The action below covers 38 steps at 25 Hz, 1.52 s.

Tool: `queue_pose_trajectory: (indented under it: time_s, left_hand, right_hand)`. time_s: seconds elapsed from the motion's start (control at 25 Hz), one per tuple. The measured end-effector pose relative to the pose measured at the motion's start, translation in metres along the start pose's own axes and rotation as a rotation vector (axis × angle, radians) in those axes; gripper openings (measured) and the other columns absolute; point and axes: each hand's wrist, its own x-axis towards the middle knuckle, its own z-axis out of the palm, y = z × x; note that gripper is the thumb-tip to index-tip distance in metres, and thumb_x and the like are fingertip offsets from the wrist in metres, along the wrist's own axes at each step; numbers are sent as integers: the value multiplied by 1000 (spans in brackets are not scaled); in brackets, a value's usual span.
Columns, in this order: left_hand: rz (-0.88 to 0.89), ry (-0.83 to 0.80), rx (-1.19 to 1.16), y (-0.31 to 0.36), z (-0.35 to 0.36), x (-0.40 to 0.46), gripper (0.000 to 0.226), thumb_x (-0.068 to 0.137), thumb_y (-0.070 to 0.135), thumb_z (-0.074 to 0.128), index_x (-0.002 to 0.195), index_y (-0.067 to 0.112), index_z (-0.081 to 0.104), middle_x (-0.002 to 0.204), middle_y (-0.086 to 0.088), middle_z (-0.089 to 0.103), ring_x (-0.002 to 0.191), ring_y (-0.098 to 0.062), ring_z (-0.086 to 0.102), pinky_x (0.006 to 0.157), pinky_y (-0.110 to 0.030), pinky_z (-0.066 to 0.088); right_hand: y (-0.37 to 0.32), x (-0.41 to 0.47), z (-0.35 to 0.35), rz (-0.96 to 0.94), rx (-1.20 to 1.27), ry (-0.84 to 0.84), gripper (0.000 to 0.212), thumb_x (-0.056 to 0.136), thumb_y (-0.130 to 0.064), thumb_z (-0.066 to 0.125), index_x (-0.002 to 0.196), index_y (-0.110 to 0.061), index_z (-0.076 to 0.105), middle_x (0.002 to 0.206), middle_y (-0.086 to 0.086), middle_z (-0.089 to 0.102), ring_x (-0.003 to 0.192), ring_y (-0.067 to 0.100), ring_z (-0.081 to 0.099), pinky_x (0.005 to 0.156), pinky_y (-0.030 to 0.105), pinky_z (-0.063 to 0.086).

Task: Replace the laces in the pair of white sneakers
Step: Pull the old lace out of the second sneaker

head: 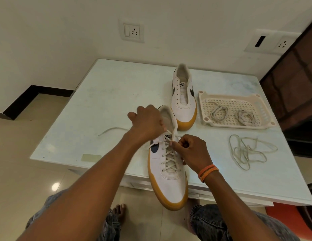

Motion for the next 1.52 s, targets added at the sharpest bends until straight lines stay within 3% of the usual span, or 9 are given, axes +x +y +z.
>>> queue_pose_trajectory:
  time_s: [0.16, 0.28, 0.4, 0.52, 0.8, 0.96, 1.16, 1.36, 1.52]
  left_hand:
    - [-260, -94, 51, -39, -28, -2, 16, 79, 33, 74, 85, 21, 66, 86, 0, 61, 92, -24, 54, 93, -47, 26]
    - [-184, -146, 8, -25, -11, -8, 10, 83, 16, 65, 77, 17, 57, 82, -2, 58, 83, -23, 57, 82, -36, 36]
    - [-65, -180, -117, -6, -1, -4, 21, 84, 10, 61, 68, 12, 48, 82, -13, 59, 69, -22, 57, 55, -26, 37]
    - [-58, -137, -95, -4, -4, -6, 18, 85, 7, 59, 75, 12, 46, 72, -4, 49, 62, -17, 50, 52, -25, 34]
    - [-127, -113, -5, -18, -13, -9, 23, 84, 4, 58, 68, 15, 46, 73, -1, 51, 60, -15, 49, 55, -25, 37]
    - [-195, -104, -31, -24, -22, -7, 23, 84, 3, 56, 68, 14, 46, 75, -3, 52, 61, -15, 48, 58, -26, 38]
    - [-291, -122, 68, -34, -34, -13, 12, 84, 4, 54, 78, 11, 47, 78, -1, 46, 76, -21, 51, 70, -30, 40]
    - [-413, -208, 236, -49, -49, -25, 14, 82, 4, 54, 90, 15, 50, 77, -2, 44, 85, -25, 52, 79, -35, 43]
    - [-126, -248, 44, -43, -30, -11, 33, 88, 4, 54, 121, 12, 56, 130, -7, 54, 123, -27, 49, 103, -34, 39]
  right_hand:
    - [-3, 0, 2, 3, -17, -8, 36, 79, -41, 75, 60, -18, 55, 58, 2, 60, 57, 26, 61, 60, 45, 57]
    - [-4, -1, 3, -34, -48, 18, 29, 79, -38, 76, 68, -18, 58, 61, -2, 60, 57, 17, 59, 59, 37, 56]
    - [-9, -2, 2, -199, 2, 101, 19, 87, -23, 69, 104, -21, 61, 77, -6, 61, 61, 9, 57, 60, 24, 50]
    - [-4, 5, 0, -355, 25, 64, 39, 96, -12, 49, 133, -21, 55, 98, 1, 62, 78, 16, 63, 69, 32, 57]
    - [-2, 23, -9, -478, -331, -126, 46, 89, 8, 53, 127, -16, 62, 94, 3, 56, 82, 17, 55, 75, 41, 55]
    - [-3, 28, -13, -421, -321, -177, 27, 94, -3, 55, 117, -16, 59, 91, -9, 49, 78, 6, 51, 74, 27, 48]
    - [-5, 30, -15, -351, -213, -189, 12, 98, -24, 50, 107, -17, 54, 79, -17, 49, 79, 16, 57, 73, 32, 52]
    - [-5, 24, -13, -389, -184, -84, 17, 95, -28, 57, 111, -22, 62, 91, -3, 53, 78, 6, 53, 70, 22, 45]
    - [-8, 15, 3, -446, -270, -25, 21, 86, -32, 70, 104, -21, 71, 106, -1, 40, 90, 14, 49, 77, 25, 48]
